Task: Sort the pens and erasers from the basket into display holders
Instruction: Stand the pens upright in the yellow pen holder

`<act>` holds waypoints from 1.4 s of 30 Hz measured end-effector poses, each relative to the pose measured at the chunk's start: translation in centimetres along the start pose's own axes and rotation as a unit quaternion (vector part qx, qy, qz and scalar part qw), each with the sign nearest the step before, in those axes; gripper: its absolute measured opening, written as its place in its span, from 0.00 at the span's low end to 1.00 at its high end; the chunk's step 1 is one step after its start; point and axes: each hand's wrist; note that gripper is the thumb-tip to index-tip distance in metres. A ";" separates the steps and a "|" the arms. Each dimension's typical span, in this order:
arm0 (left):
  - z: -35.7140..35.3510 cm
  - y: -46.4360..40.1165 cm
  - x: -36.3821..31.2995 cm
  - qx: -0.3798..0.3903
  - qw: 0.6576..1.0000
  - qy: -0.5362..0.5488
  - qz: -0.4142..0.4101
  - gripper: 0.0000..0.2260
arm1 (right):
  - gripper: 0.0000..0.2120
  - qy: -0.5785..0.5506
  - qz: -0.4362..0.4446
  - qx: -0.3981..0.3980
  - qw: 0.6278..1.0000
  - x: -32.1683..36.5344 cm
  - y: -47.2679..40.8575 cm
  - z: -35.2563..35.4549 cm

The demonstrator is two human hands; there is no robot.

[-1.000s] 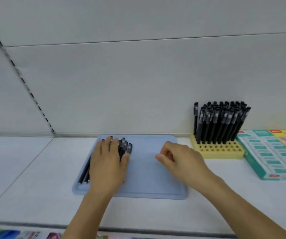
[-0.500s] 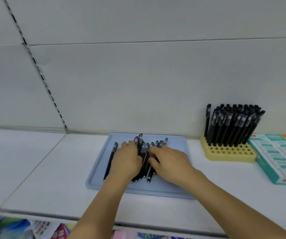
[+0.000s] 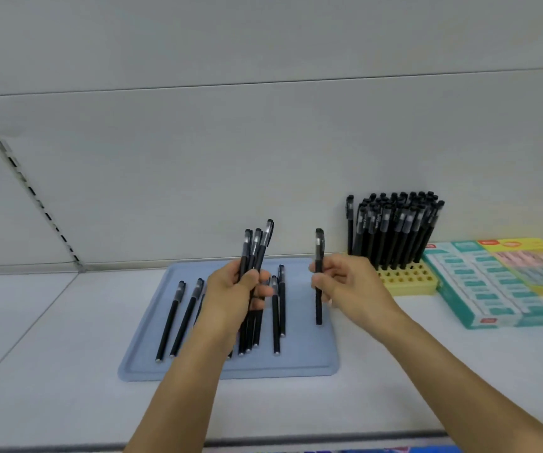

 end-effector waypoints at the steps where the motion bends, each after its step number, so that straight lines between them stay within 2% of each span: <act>1: -0.7 0.0 -0.1 0.011 1.000 0.014 -0.003 0.09 | 0.04 -0.002 0.015 -0.024 1.000 0.1 0.0 1.2; 3: -2.0 0.0 -0.3 0.035 0.999 0.030 -0.008 0.09 | 0.07 0.006 0.041 -0.090 0.995 0.1 0.0 4.2; 7: -4.3 0.1 -0.5 0.071 0.996 0.048 -0.023 0.09 | 0.05 0.064 0.106 -0.228 0.966 -0.3 0.0 10.7; 10: -5.8 0.4 -0.9 0.085 0.994 0.059 -0.027 0.09 | 0.04 0.101 0.119 -0.258 0.954 -1.1 -0.5 14.0; 17: -7.6 0.9 -1.5 0.101 0.992 0.063 -0.031 0.10 | 0.05 0.129 0.082 -0.219 0.964 -2.6 -2.4 14.5; 22: -8.0 1.2 -1.9 0.100 0.992 0.067 -0.035 0.10 | 0.11 0.185 0.067 -0.201 0.960 -1.9 -3.6 14.6; 25: -8.3 1.3 -2.0 0.103 0.991 0.073 -0.034 0.10 | 0.09 0.215 0.045 -0.194 0.956 -1.8 -4.0 14.7; 29: -8.9 1.4 -2.2 0.113 0.990 0.078 -0.036 0.10 | 0.08 0.199 0.001 -0.179 0.964 -2.5 -3.9 14.4; 31: -9.1 1.4 -2.3 0.120 0.989 0.081 -0.037 0.10 | 0.10 0.232 -0.016 -0.188 0.954 -2.3 -3.8 14.4; 33: -9.3 1.5 -2.3 0.128 0.988 0.082 -0.040 0.10 | 0.16 0.272 -0.033 -0.227 0.935 -2.0 -3.0 14.3; 35: -9.6 1.5 -2.4 0.134 0.987 0.081 -0.042 0.10 | 0.16 0.227 0.005 -0.253 0.940 -1.5 -1.6 13.3; 36: -9.9 1.5 -2.4 0.139 0.986 0.077 -0.044 0.10 | 0.13 0.171 0.039 -0.232 0.957 -1.0 -0.9 12.4; 38: -10.6 1.7 -2.6 0.160 0.984 0.064 -0.053 0.09 | 0.07 0.063 0.066 -0.116 0.989 0.2 0.2 10.5; 40: -11.4 2.2 -2.8 0.192 0.978 0.047 -0.069 0.10 | 0.08 0.014 0.077 -0.018 0.997 0.9 0.6 9.3; 42: -12.1 2.6 -3.0 0.210 0.974 0.032 -0.081 0.10 | 0.11 -0.007 0.085 -0.037 0.996 1.1 0.4 9.7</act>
Point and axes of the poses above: each hand's wrist, its own y-axis away from the middle knuckle, its own z-axis out of the back of the hand, x = y × z, and after that the axes turned 12 degrees about -y, right-handed
